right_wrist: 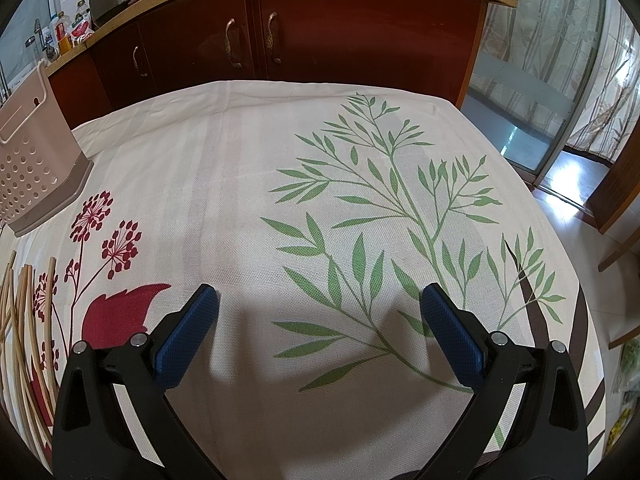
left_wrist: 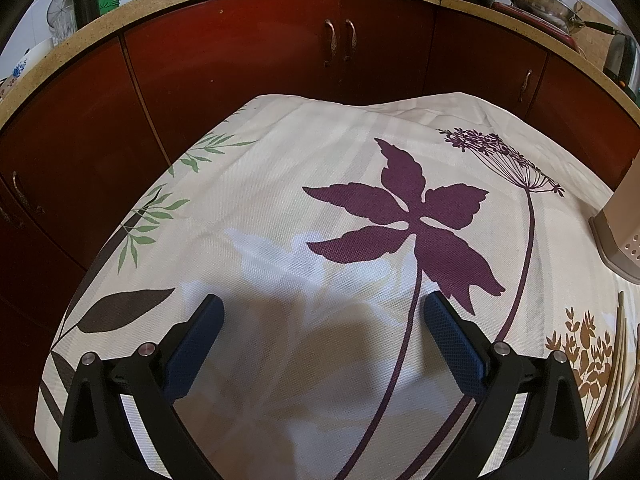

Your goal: Organize utensils

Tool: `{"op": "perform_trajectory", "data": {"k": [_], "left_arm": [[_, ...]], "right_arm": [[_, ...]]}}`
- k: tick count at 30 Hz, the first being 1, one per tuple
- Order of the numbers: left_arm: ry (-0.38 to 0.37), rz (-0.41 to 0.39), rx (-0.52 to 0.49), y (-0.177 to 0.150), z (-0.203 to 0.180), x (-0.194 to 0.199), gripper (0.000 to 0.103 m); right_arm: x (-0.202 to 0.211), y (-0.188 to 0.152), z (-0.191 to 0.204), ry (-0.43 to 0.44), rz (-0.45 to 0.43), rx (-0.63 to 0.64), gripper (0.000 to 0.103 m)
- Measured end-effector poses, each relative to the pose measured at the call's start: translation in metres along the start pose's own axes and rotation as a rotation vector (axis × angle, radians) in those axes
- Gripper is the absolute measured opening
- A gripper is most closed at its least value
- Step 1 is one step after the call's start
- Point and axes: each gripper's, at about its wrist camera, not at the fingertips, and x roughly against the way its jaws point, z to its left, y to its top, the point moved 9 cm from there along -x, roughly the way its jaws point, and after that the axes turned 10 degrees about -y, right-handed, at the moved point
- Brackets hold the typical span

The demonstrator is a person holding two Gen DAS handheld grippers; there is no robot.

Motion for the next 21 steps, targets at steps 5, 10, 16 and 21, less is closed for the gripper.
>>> {"op": "perform_trajectory", "data": {"k": [5,10,16,21], "left_arm": [[0.0,0.0,0.0,0.0,0.0006,0.0001,0.098],[0.0,0.0,0.0,0.0013,-0.0003,-0.002,0.098],[0.001,0.0,0.0,0.002,-0.0026,-0.0024,0.098],[0.002,0.0,0.001,0.0013,-0.0035,-0.002,0.098]], "right_arm": [[-0.0001,0.0001,-0.0001,0.0,0.0,-0.001,0.099],[0.0,-0.0004,-0.0002,0.0,-0.001,0.0,0.099],[0.0,-0.0004,0.0001,0.0,-0.001,0.0,0.099],[-0.0001,-0.0003,0.0,0.0,-0.001,0.0,0.099]]}}
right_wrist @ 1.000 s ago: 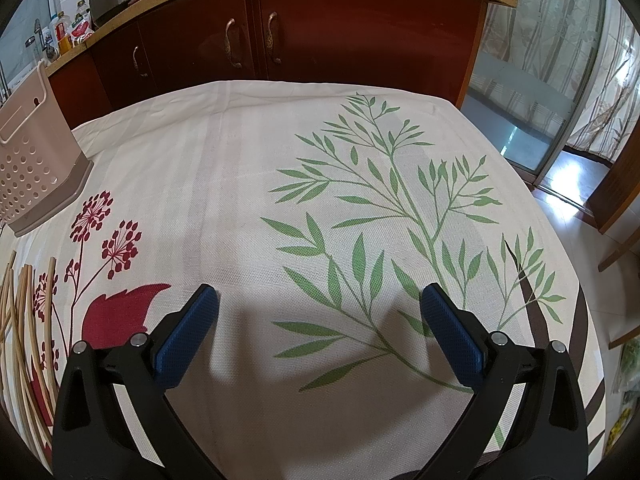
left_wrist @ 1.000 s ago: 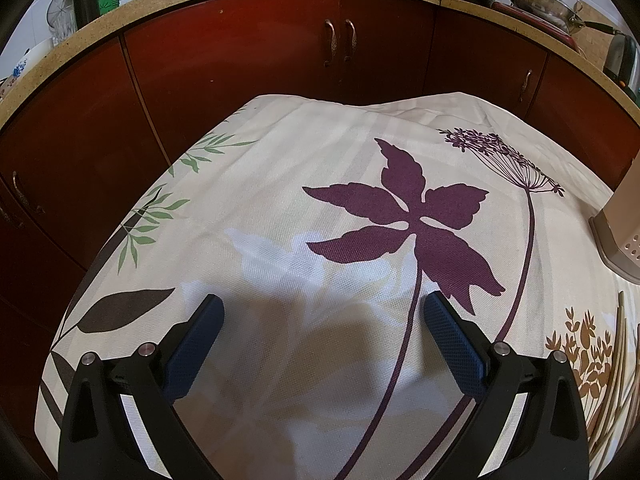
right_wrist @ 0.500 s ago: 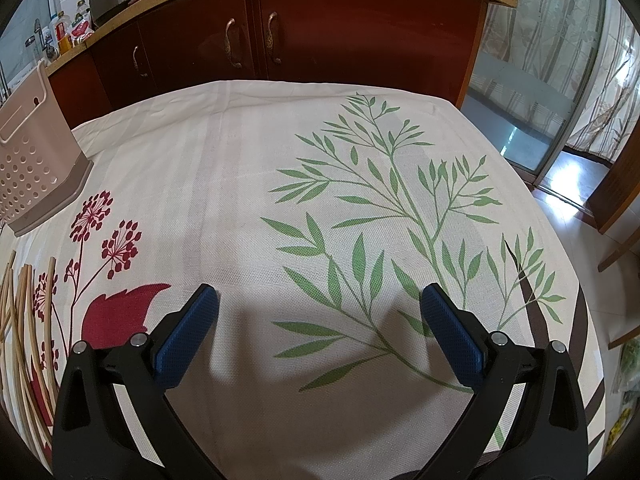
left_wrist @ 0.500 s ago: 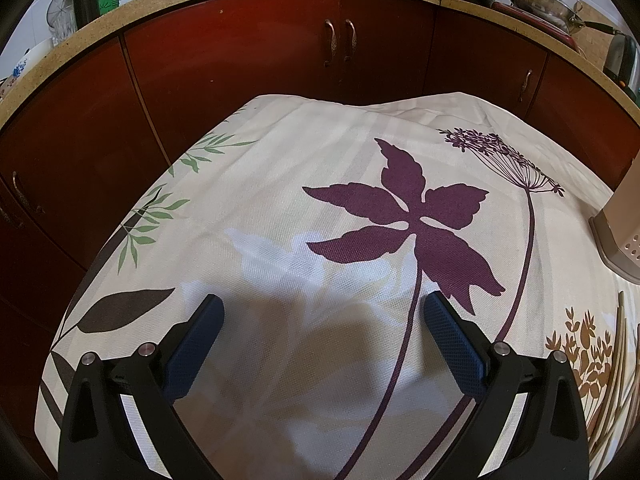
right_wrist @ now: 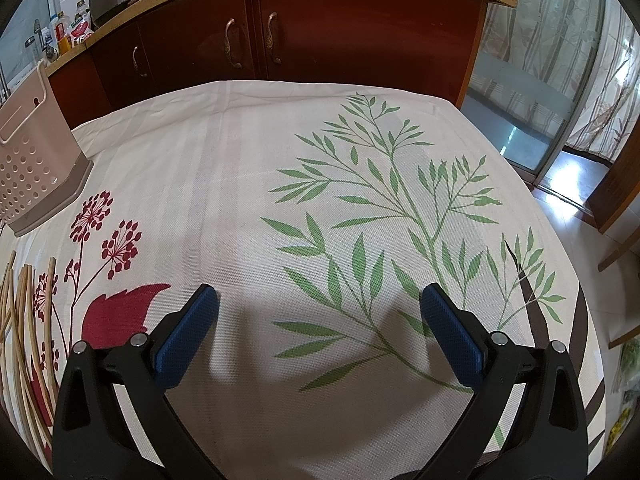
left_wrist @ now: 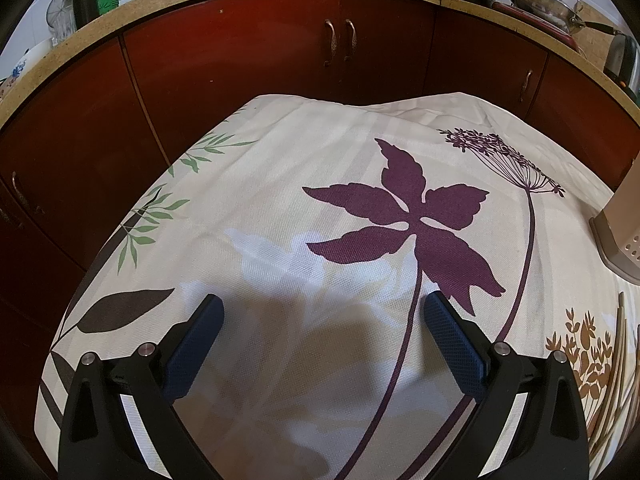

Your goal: Organize utensils

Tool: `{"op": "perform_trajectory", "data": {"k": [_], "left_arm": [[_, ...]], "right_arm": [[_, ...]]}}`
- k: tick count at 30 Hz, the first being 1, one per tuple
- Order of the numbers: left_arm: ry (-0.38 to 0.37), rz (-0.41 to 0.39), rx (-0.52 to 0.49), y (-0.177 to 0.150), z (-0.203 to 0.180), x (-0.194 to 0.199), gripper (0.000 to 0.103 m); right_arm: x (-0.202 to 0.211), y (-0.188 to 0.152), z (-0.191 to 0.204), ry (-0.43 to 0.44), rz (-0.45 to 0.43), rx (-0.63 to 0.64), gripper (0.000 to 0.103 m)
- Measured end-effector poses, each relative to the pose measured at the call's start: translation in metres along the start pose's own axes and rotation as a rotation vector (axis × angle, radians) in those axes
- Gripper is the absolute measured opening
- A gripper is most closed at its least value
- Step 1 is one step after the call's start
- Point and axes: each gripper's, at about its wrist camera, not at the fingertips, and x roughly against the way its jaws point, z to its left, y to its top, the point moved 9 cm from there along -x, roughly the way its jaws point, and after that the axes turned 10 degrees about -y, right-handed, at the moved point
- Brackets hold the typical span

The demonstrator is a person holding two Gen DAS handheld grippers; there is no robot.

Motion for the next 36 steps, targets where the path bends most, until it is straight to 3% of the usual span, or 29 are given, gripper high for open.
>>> {"op": "perform_trajectory", "data": {"k": [14,18,25,30,36], "left_arm": [[-0.002,-0.022,0.017,0.0,0.003,0.003,0.097],[-0.051,-0.102,0.027,-0.004,-0.004,0.026,0.097],[-0.158,-0.292,-0.117,-0.014,-0.062,0.115,0.097],[-0.235,-0.409,-0.213,-0.03,-0.11,0.18,0.097],[-0.265,-0.453,-0.237,-0.046,-0.136,0.224,0.097]], "right_arm": [[0.008,-0.002,-0.003,-0.016,-0.021,-0.031,0.099],[0.051,-0.004,0.003,-0.006,-0.127,-0.043,0.099],[0.167,-0.009,0.036,0.029,-0.373,-0.004,0.099],[0.227,-0.014,0.062,0.064,-0.481,0.045,0.099],[0.272,-0.029,0.083,0.122,-0.554,0.102,0.099]]}}
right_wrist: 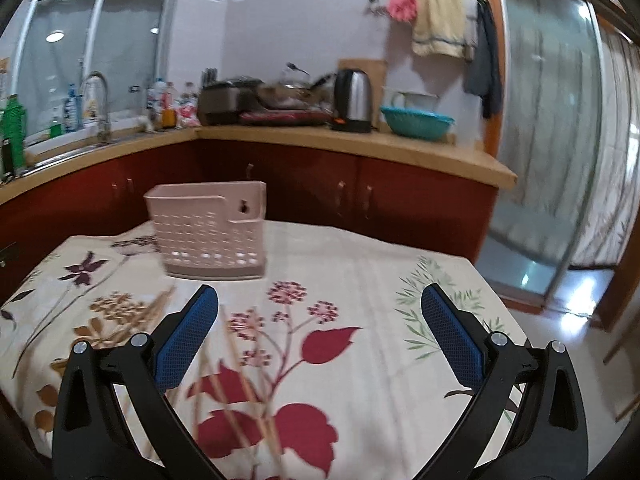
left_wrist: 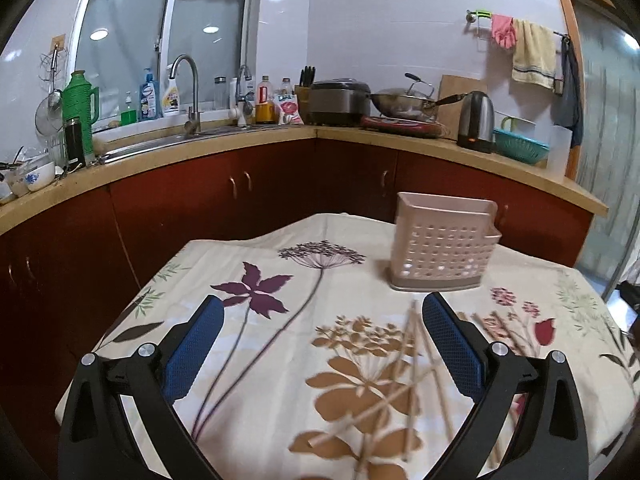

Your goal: Organize utensils

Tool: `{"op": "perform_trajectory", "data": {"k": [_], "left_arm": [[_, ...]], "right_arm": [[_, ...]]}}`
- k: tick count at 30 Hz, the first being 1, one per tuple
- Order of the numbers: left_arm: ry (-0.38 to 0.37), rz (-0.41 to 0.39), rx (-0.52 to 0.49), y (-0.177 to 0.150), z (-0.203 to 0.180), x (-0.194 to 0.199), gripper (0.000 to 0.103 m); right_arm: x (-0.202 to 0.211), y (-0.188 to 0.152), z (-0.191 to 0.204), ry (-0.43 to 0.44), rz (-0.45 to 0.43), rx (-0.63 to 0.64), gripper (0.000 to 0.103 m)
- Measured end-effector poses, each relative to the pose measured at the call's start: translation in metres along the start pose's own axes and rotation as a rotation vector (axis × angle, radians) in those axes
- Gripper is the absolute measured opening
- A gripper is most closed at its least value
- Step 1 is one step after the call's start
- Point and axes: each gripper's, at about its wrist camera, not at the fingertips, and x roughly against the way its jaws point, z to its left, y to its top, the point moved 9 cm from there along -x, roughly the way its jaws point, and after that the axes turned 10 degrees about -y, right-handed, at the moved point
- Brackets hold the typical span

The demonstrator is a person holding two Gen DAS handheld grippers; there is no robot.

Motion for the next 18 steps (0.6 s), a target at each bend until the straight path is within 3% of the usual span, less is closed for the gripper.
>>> {"op": "perform_trajectory", "data": {"k": [3,11,18], "left_arm": [[-0.059,-0.004,0.008,0.001,-0.014,0.011,0.097],[-0.121,-0.039,0.02,0.001,-0.035,0.035,0.097],[-0.098,-0.088,0.019,0.009,-0.041,0.055,0.097]], "right_arm": [[0.009,-0.001,0.006,0.012,-0.01,0.02,0.099],[0.038,0.0,0.011,0.049,-0.046,0.007,0.099],[0.055,0.006,0.013,0.065,-0.072,-0.007,0.099]]}}
